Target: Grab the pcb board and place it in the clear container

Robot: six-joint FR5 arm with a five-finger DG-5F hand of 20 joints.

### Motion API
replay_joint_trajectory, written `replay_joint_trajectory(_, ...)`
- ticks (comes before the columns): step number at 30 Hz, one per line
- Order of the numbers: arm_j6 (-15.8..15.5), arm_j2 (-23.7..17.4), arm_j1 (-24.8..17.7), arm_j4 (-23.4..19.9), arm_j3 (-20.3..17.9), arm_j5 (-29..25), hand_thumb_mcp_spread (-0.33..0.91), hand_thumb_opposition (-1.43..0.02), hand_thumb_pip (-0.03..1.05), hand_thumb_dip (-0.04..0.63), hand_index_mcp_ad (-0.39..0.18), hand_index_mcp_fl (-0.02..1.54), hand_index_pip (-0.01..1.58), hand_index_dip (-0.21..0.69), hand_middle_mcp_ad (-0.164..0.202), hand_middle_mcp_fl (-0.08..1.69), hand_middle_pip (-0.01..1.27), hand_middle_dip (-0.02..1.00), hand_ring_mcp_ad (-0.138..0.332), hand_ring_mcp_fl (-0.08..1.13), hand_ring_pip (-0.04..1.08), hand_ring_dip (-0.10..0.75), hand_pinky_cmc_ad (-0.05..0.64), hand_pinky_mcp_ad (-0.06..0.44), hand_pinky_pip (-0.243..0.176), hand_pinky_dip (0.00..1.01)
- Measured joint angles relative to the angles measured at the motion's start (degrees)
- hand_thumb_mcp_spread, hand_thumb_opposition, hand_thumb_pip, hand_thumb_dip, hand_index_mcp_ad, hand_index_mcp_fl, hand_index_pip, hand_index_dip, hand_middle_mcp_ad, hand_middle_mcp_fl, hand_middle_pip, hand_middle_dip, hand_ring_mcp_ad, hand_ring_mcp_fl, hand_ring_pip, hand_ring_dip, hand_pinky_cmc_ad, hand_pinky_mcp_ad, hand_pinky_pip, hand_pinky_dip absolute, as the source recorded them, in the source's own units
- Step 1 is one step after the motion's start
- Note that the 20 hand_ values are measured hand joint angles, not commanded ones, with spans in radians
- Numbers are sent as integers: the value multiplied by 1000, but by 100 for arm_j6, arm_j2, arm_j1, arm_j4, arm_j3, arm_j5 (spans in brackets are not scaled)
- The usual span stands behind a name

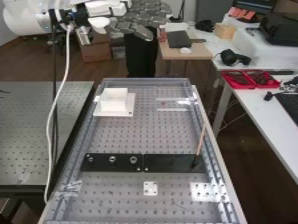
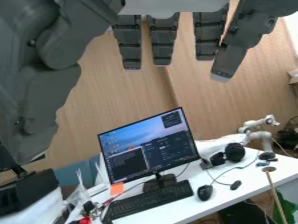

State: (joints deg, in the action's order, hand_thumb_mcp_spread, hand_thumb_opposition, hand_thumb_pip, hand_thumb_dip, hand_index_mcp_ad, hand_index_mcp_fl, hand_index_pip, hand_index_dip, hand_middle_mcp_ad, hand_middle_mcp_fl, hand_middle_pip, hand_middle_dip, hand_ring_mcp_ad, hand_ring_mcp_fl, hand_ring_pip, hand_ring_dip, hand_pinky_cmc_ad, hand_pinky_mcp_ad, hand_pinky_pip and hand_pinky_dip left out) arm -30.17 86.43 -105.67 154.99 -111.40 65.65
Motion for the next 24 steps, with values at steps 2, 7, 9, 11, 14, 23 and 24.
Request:
replay_joint_trajectory(2, 7, 3, 0, 0, 0, -3, 255, -742, 400, 96, -38, 124, 93, 241, 75, 2, 133, 110, 248, 0, 91, 21, 312, 211, -122, 702)
replay_joint_trajectory(7, 43, 20, -1, -1, 10, 8, 255, -742, 400, 96, -38, 124, 93, 241, 75, 5, 138, 110, 248, 0, 91, 21, 309, 209, -122, 702)
replay_joint_trajectory(9, 66, 44, -1, -9, 26, 33, 258, -742, 400, 96, -31, 124, 93, 241, 75, 2, 138, 110, 246, 0, 91, 21, 312, 209, -122, 702)
replay_joint_trajectory(11, 80, 65, 0, -19, 39, 57, 258, -742, 400, 96, -26, 124, 93, 241, 75, 5, 138, 110, 250, 0, 91, 24, 312, 209, -122, 702)
replay_joint_trajectory(14, 97, 94, 3, -34, 58, 102, 258, -742, 400, 96, -26, 124, 93, 241, 75, 2, 138, 110, 250, 0, 91, 21, 312, 209, -122, 702)
replay_joint_trajectory(23, 103, 115, 27, -21, 102, 171, 258, -742, 400, 96, -26, 124, 93, 241, 75, 5, 138, 110, 246, 0, 91, 21, 312, 209, -122, 702)
replay_joint_trajectory(24, 103, 116, 28, -19, 104, 172, 258, -742, 400, 96, -26, 124, 93, 241, 75, 2, 138, 110, 246, 0, 91, 21, 312, 209, -122, 702)
